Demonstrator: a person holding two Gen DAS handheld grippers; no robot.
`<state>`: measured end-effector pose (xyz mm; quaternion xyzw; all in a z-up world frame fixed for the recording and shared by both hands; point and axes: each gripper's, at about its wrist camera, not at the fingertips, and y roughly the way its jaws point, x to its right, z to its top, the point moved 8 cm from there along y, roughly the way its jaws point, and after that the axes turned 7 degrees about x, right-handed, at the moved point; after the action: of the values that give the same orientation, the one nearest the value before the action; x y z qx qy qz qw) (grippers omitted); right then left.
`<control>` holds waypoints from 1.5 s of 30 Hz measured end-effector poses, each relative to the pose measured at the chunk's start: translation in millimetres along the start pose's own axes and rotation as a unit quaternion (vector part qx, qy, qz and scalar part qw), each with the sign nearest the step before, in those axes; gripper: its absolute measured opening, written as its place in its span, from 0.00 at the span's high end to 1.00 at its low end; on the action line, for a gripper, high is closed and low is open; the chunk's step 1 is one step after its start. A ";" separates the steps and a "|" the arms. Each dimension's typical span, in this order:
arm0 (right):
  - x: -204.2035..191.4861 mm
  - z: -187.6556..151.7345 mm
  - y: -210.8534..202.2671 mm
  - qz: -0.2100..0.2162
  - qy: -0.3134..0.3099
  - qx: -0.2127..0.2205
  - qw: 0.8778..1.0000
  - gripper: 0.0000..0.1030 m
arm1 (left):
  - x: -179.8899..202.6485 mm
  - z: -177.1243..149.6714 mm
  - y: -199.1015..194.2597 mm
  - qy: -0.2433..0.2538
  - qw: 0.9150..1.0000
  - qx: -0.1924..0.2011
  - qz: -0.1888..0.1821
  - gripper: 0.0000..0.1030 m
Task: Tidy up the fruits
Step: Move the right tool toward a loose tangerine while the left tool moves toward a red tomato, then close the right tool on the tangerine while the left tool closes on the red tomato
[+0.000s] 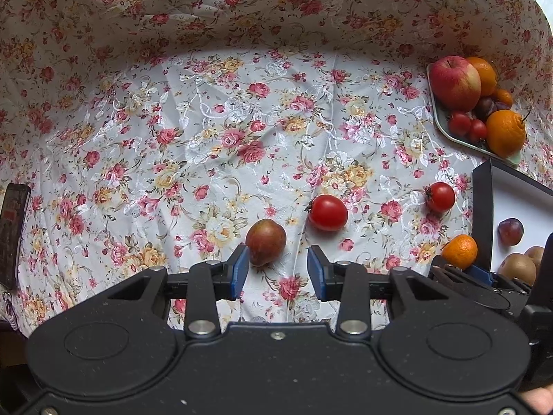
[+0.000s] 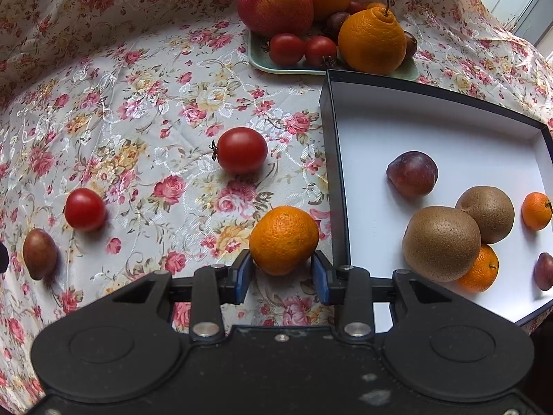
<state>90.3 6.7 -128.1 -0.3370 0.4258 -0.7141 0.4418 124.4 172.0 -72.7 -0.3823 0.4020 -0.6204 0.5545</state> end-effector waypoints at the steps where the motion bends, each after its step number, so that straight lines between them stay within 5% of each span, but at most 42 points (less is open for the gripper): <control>1: 0.4 0.8 -1.3 -0.002 -0.002 0.005 1.000 0.62 | -0.2 -0.2 0.4 0.000 1.000 -0.001 0.000 0.54; 9: 0.5 20.8 -8.1 0.000 0.001 0.045 0.999 0.62 | 1.0 -3.9 5.2 0.006 1.000 -0.009 0.000 0.54; 32: 43.3 51.9 -23.3 0.058 0.143 0.051 0.987 0.62 | -11.4 -7.5 29.0 -0.015 0.999 -0.041 0.012 0.54; 42: 20.2 48.8 -4.1 0.048 0.087 0.049 0.994 0.59 | -15.6 -1.7 29.2 -0.013 0.999 -0.037 0.014 0.54; 45: 9.6 51.3 -10.6 0.100 0.088 0.047 0.990 0.61 | -20.4 2.3 29.6 -0.018 0.999 -0.035 0.014 0.54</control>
<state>126.9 -15.4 -96.5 -0.2074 0.4607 -0.7122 0.4873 139.7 190.3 -99.7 -0.4067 0.4190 -0.5910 0.5566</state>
